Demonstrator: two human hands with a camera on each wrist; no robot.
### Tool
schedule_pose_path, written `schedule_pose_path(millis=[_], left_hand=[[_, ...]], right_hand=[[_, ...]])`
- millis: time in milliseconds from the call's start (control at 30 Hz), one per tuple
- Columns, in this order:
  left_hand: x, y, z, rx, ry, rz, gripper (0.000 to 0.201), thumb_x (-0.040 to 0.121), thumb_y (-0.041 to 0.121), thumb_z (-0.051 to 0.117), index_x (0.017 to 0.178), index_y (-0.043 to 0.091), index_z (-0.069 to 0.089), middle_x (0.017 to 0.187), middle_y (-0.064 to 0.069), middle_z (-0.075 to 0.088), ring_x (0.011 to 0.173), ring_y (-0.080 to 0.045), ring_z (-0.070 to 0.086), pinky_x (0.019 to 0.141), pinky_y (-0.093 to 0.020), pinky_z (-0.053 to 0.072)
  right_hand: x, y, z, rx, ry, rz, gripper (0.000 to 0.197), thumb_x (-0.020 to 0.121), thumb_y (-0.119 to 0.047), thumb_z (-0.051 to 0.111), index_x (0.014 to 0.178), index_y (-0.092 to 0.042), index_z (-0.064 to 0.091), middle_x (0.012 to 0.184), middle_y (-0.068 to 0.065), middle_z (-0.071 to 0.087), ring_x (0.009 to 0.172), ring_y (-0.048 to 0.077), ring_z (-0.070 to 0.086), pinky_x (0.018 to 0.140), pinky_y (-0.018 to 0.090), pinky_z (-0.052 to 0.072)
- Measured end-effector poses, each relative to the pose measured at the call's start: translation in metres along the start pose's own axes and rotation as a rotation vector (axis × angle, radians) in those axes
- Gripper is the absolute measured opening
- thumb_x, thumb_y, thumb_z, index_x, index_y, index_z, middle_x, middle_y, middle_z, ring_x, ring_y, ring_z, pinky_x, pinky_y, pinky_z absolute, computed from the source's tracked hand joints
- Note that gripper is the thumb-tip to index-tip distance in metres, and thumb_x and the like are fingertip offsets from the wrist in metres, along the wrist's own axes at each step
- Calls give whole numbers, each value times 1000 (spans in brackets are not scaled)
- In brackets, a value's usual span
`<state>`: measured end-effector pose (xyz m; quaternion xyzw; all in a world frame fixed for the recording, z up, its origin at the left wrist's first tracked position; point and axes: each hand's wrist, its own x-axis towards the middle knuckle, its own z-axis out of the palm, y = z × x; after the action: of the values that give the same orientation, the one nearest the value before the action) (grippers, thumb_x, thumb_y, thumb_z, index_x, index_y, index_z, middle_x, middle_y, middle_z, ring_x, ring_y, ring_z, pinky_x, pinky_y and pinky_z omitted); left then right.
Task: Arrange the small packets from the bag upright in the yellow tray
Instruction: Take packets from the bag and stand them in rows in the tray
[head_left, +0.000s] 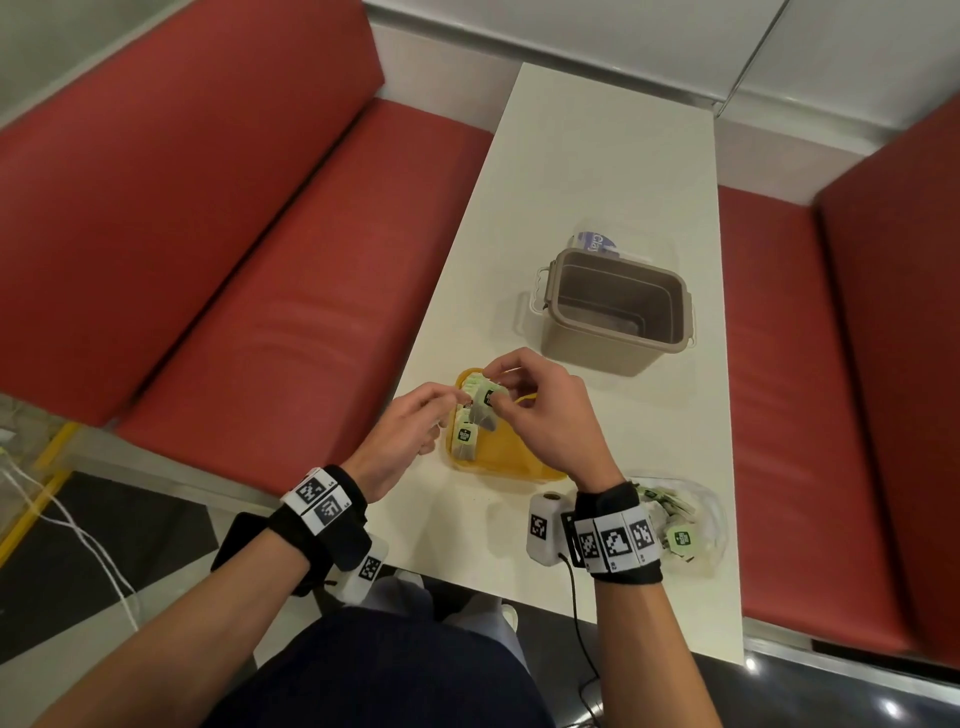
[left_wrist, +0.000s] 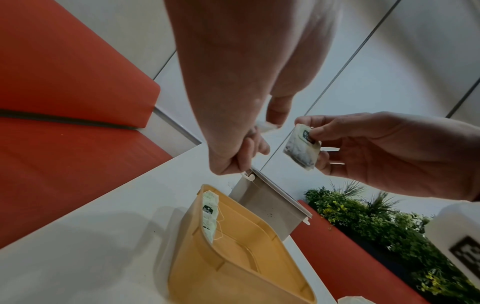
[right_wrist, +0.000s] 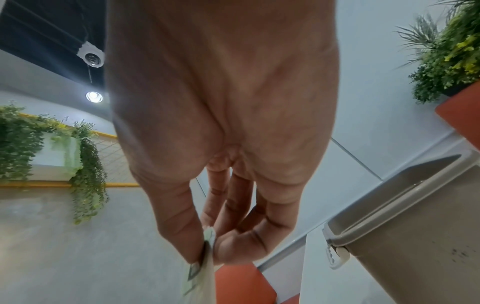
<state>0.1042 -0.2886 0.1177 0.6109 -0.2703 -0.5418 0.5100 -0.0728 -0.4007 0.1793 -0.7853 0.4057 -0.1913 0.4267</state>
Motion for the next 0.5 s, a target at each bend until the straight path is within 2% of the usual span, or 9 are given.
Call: schedule_pose_path(millis=[67, 167, 233, 300, 367, 433, 500], left_hand=[[-3, 4, 0, 56, 22, 27, 23, 108, 34, 64, 118, 18, 75, 78, 18, 55, 67, -3, 45, 63, -20, 36], [-4, 5, -2, 153, 58, 110, 15, 103, 32, 71, 107, 19, 77, 91, 19, 70, 78, 4, 56, 68, -18, 45], [-3, 7, -4, 134, 125, 122, 17, 102, 30, 73, 97, 14, 74, 82, 19, 66, 74, 4, 54, 70, -23, 43], [-2, 8, -6, 116, 159, 131, 22, 102, 31, 74, 90, 13, 69, 72, 22, 59, 69, 5, 51, 71, -23, 40], [-3, 9, -8, 157, 103, 170, 16, 100, 33, 76, 98, 17, 72, 70, 25, 57, 68, 5, 50, 69, -17, 41], [-6, 10, -7, 203, 1, 197, 19, 97, 32, 80, 114, 23, 76, 71, 26, 59, 68, 4, 51, 67, -11, 42], [-6, 10, -5, 223, -48, 208, 23, 97, 29, 81, 118, 20, 77, 79, 27, 67, 73, 7, 57, 72, -8, 43]], right_hand=[[0, 1, 0, -19, 12, -21, 24, 92, -14, 79, 107, -32, 75, 91, -15, 76, 88, 4, 72, 81, 28, 61], [0, 4, -1, -36, 9, -23, 24, 93, -16, 84, 110, -30, 76, 94, -17, 76, 86, 3, 72, 81, 24, 61], [1, 5, -2, -30, 16, 2, 25, 92, -19, 87, 113, -29, 76, 99, -18, 77, 87, 1, 73, 82, 21, 61], [0, 4, -3, 0, 24, 9, 23, 93, -18, 87, 112, -27, 77, 97, -17, 77, 89, 1, 72, 81, 17, 58], [-1, 0, -4, 42, 9, -12, 22, 93, -16, 86, 109, -27, 78, 95, -14, 78, 92, 2, 74, 83, 19, 59], [-1, -3, -4, 57, -16, -39, 22, 93, -14, 85, 108, -28, 78, 94, -14, 79, 95, 3, 75, 86, 25, 61], [0, -4, -3, 85, -22, -41, 21, 93, -15, 84, 108, -30, 78, 96, -13, 79, 97, 5, 75, 88, 30, 62]])
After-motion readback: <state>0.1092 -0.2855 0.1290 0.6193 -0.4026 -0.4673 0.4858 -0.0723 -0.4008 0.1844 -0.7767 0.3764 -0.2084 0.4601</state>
